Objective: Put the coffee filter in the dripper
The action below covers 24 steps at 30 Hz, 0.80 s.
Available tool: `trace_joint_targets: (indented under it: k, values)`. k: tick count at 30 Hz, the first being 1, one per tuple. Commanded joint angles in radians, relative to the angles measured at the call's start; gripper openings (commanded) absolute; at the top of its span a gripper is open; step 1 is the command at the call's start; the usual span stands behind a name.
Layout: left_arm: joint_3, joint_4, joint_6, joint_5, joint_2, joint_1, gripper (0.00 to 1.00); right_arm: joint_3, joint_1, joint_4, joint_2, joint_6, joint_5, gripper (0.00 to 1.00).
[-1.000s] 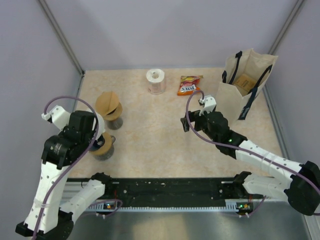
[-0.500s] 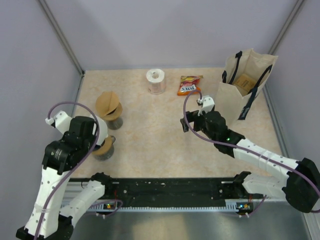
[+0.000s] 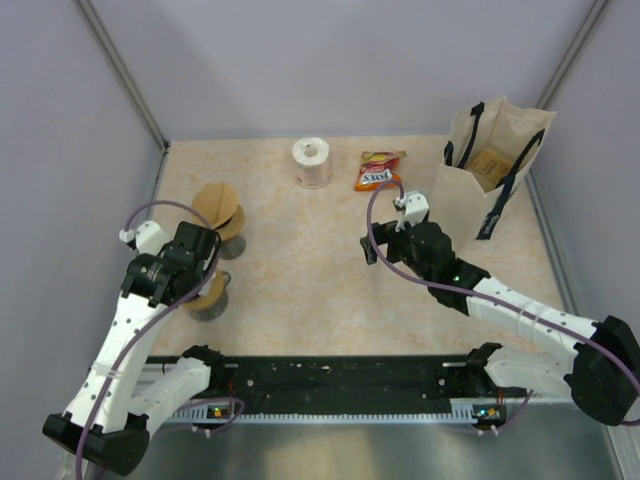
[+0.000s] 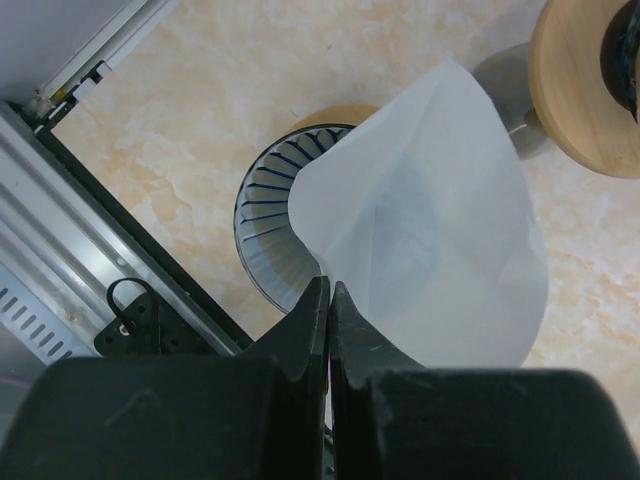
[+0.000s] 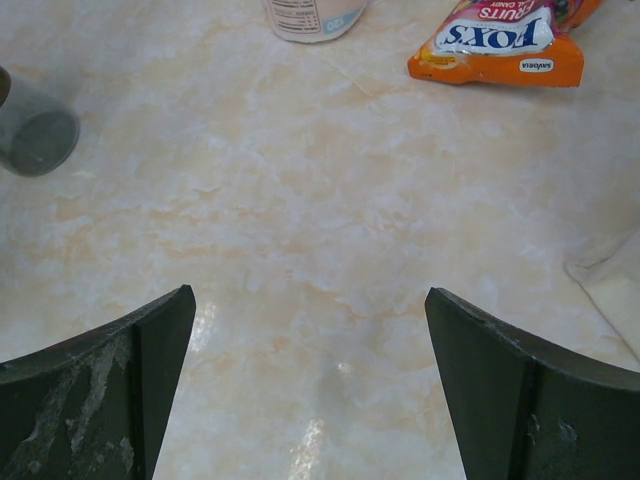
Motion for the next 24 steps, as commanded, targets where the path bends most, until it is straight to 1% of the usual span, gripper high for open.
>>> trace_joint_targets:
  k: [1, 4, 6, 12, 14, 16, 19, 21, 24]
  values:
    - [-0.018, -0.184, -0.046, -0.071, 0.008, 0.015, 0.03, 0.041, -0.011, 0.03, -0.008, 0.004, 0.0, 0.99]
    - [-0.015, -0.219, -0.098, -0.111, 0.021, 0.025, 0.03, 0.04, -0.012, 0.03, -0.008, 0.004, -0.002, 0.99]
    - [-0.006, -0.228, -0.1, -0.119, 0.022, 0.028, 0.08, 0.04, -0.011, 0.03, -0.006, 0.004, 0.0, 0.99]
    - [0.021, -0.231, -0.064, -0.1, 0.008, 0.036, 0.3, 0.04, -0.011, 0.03, -0.003, 0.003, 0.005, 0.99]
    - [0.028, -0.231, -0.055, -0.097, -0.004, 0.035, 0.33, 0.041, -0.011, 0.03, -0.005, 0.001, 0.005, 0.99]
    - [0.037, -0.23, -0.04, -0.105, -0.018, 0.035, 0.42, 0.041, -0.011, 0.031, -0.005, 0.0, 0.003, 0.99]
    - [0.07, -0.231, -0.009, -0.106, -0.039, 0.035, 0.5, 0.041, -0.011, 0.031, -0.002, -0.003, 0.005, 0.99]
    - [0.094, -0.233, 0.009, -0.106, -0.056, 0.036, 0.54, 0.041, -0.011, 0.031, 0.0, -0.002, 0.003, 0.99]
    - [0.132, -0.231, 0.029, -0.106, -0.078, 0.035, 0.55, 0.043, -0.011, 0.031, 0.001, -0.003, 0.002, 0.99]
